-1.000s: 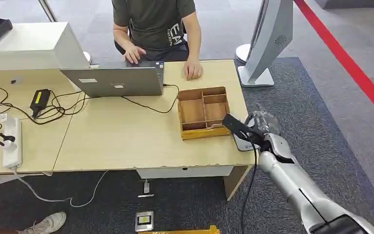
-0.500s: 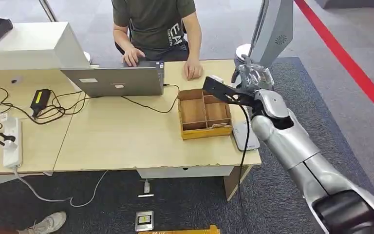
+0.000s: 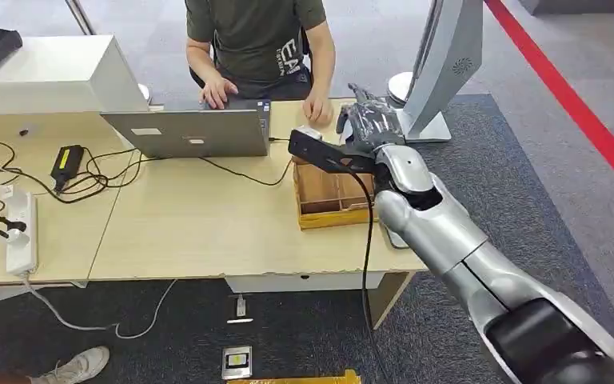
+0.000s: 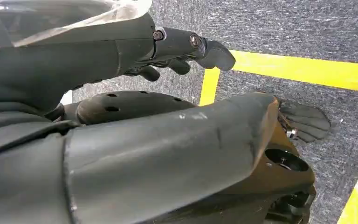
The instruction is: Pass the card to the sensor for recognition and then transmit it.
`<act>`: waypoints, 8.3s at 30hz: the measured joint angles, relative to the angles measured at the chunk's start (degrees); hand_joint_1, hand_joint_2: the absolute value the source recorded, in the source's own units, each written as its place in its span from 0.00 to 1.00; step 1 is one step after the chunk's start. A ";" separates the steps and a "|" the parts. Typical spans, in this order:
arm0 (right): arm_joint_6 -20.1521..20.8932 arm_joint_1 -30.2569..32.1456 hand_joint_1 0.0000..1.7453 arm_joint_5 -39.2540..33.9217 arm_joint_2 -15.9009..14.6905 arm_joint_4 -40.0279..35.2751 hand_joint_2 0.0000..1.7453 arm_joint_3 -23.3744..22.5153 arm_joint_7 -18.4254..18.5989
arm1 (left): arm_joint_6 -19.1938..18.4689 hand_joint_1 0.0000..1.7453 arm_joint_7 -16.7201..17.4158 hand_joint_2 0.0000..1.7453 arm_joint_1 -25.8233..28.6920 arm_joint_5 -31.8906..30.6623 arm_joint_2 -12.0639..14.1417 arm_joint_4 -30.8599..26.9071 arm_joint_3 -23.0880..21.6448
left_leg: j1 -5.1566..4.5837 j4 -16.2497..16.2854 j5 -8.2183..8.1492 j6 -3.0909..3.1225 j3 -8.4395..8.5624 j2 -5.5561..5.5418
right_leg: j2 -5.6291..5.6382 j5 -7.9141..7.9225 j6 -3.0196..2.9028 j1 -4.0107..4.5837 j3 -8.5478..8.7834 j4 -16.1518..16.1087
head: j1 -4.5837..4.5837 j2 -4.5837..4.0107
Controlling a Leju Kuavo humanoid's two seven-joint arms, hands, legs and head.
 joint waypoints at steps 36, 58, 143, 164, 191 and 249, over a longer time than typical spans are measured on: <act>-7.70 -2.08 0.00 -3.34 2.43 17.19 0.00 1.18 -1.22 | 1.92 0.00 1.03 0.00 -0.81 -0.50 0.02 0.00 -0.92 | -0.01 0.03 0.00 0.00 0.01 0.02 | 0.01 0.00 0.00 -0.01 -0.05 -0.02 | -0.02 0.00; -8.81 0.68 0.00 -2.75 -2.45 17.47 0.00 0.18 -0.50 | 1.09 0.00 -1.22 0.00 -1.76 -1.73 0.00 -0.24 -2.08 | -0.01 0.05 0.00 0.00 0.00 0.04 | 0.02 0.01 0.00 -0.01 -0.08 -0.04 | -0.02 0.00; -15.06 13.10 0.00 -2.95 -5.99 9.78 1.00 6.08 -7.74 | 2.95 0.00 -1.05 0.00 -2.46 0.48 -0.17 -0.57 -2.93 | -0.01 0.04 -0.04 0.05 -0.09 0.03 | 0.02 0.01 0.02 -0.01 -0.08 -0.06 | -0.02 0.00; -15.37 12.95 0.00 -4.83 -4.26 14.63 1.00 5.97 -8.68 | 3.50 0.00 -1.25 0.00 -2.36 0.50 -0.17 -0.57 -3.06 | -0.01 0.04 -0.04 0.05 -0.08 0.05 | 0.02 0.01 0.02 -0.01 -0.09 -0.06 | -0.02 0.00; -13.62 13.14 1.00 -3.19 -2.86 15.83 1.00 6.01 -7.65 | 3.69 0.00 -1.25 0.00 -1.96 0.87 -0.20 -0.57 -3.37 | -0.01 0.05 -0.04 0.05 -0.08 0.05 | 0.02 0.01 0.02 -0.01 -0.09 -0.06 | -0.02 0.00; -7.46 -0.25 1.00 -0.94 -2.21 2.47 1.00 4.00 -2.52 | 2.25 0.00 0.15 0.00 -3.41 -3.69 -0.52 -0.57 -6.64 | -0.01 0.06 0.00 0.02 -0.10 0.07 | 0.04 0.06 0.03 -0.01 -0.10 -0.03 | 0.00 0.00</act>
